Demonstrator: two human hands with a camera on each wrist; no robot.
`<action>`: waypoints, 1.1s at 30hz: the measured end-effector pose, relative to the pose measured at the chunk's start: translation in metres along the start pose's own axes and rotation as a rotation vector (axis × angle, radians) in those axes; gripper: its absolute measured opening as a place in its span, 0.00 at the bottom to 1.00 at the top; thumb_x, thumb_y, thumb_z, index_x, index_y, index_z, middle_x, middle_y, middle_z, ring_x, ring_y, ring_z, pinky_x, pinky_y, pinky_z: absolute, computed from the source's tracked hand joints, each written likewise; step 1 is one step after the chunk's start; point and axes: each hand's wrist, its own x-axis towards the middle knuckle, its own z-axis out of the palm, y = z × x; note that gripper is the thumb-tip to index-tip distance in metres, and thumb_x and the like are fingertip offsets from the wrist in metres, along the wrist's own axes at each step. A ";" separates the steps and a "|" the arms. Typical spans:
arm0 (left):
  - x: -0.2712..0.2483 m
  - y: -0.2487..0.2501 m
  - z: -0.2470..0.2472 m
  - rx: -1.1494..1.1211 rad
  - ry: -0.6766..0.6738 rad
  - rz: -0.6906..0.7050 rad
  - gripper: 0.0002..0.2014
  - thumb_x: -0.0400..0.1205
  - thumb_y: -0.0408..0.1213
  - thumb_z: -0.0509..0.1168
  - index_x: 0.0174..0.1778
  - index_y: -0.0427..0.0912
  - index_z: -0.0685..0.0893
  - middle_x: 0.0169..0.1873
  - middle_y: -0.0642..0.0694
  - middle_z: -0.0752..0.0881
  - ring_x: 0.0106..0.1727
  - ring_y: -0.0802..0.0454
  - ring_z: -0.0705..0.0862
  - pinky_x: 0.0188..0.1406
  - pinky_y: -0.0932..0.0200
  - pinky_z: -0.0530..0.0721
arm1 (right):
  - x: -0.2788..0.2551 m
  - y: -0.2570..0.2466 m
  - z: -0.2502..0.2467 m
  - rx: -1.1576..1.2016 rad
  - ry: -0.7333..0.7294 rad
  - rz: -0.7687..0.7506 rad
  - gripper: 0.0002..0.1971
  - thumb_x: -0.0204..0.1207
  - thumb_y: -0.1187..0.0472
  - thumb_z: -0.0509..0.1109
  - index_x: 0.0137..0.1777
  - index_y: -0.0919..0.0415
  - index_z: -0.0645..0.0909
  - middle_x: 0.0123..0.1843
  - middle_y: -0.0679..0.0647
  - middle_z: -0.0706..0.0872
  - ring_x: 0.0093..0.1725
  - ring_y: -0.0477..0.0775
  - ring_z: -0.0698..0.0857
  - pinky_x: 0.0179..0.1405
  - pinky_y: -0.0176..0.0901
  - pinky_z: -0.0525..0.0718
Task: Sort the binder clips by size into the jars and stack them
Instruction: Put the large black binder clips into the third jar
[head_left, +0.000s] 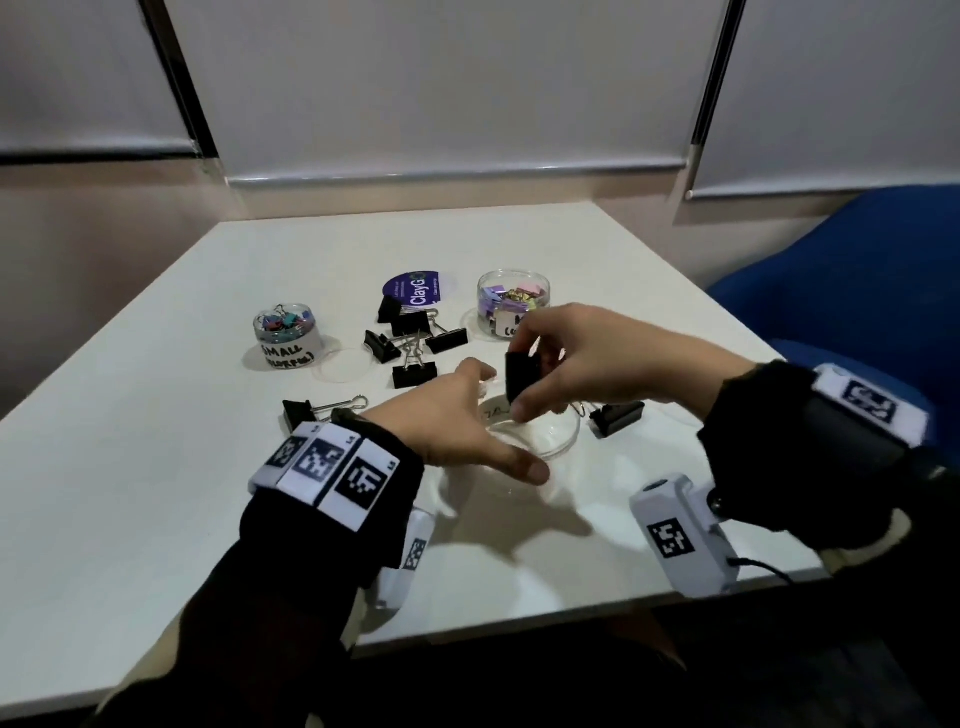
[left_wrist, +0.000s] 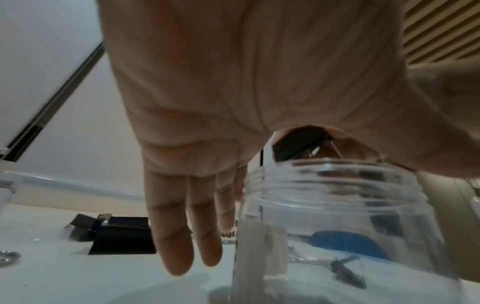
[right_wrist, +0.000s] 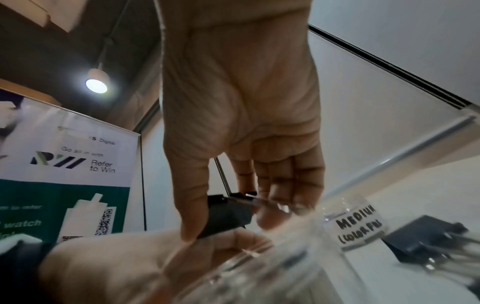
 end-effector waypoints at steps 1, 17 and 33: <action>-0.001 0.000 -0.001 -0.019 0.003 0.011 0.64 0.49 0.64 0.82 0.79 0.49 0.59 0.69 0.49 0.77 0.65 0.52 0.79 0.60 0.58 0.77 | 0.002 0.002 0.004 0.027 -0.012 -0.002 0.22 0.63 0.57 0.84 0.53 0.58 0.80 0.37 0.51 0.86 0.28 0.47 0.82 0.31 0.39 0.79; -0.003 0.008 0.004 -0.053 0.063 0.025 0.51 0.61 0.52 0.83 0.76 0.54 0.61 0.64 0.51 0.78 0.43 0.56 0.87 0.42 0.57 0.89 | 0.030 0.047 -0.008 -0.122 0.213 0.181 0.18 0.66 0.49 0.81 0.51 0.58 0.85 0.42 0.51 0.86 0.40 0.49 0.82 0.33 0.35 0.77; 0.007 0.002 0.005 -0.034 0.106 0.070 0.50 0.52 0.58 0.81 0.70 0.56 0.68 0.55 0.55 0.84 0.56 0.58 0.83 0.59 0.54 0.83 | 0.018 0.006 0.004 0.013 0.069 -0.065 0.20 0.65 0.55 0.82 0.56 0.57 0.86 0.35 0.45 0.84 0.37 0.47 0.82 0.37 0.38 0.79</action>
